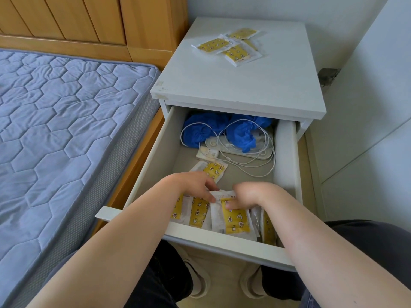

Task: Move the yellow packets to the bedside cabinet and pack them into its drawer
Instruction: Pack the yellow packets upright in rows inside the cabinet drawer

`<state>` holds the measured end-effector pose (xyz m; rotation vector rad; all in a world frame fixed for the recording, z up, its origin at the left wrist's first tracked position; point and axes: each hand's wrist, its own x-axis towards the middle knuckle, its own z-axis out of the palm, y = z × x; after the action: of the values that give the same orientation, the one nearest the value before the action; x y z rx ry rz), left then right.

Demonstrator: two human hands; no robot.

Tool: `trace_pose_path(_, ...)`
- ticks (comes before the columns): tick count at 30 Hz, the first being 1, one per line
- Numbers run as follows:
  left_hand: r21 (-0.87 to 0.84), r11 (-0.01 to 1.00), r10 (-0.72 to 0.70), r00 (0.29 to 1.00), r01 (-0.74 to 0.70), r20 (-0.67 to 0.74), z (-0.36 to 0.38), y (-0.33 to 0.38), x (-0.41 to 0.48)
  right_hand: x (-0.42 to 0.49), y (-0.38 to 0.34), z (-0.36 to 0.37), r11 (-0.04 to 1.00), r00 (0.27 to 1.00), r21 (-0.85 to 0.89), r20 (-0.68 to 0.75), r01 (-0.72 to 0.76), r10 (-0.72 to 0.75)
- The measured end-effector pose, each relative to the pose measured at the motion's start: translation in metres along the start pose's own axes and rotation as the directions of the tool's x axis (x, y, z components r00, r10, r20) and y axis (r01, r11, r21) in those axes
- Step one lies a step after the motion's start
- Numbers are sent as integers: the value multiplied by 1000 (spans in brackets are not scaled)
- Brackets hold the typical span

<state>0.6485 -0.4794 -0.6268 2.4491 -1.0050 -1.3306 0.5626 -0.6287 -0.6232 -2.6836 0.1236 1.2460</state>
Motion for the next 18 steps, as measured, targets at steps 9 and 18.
trace_pose_path(9,-127,991,-88,948,51,-304,-13,-8,9,6,10,-1,983,996,179,-79,48,-35)
trace_pose_path(18,-49,873,-474,821,485,-319,-15,-26,57,21,11,2,954,992,293,-120,67,-33)
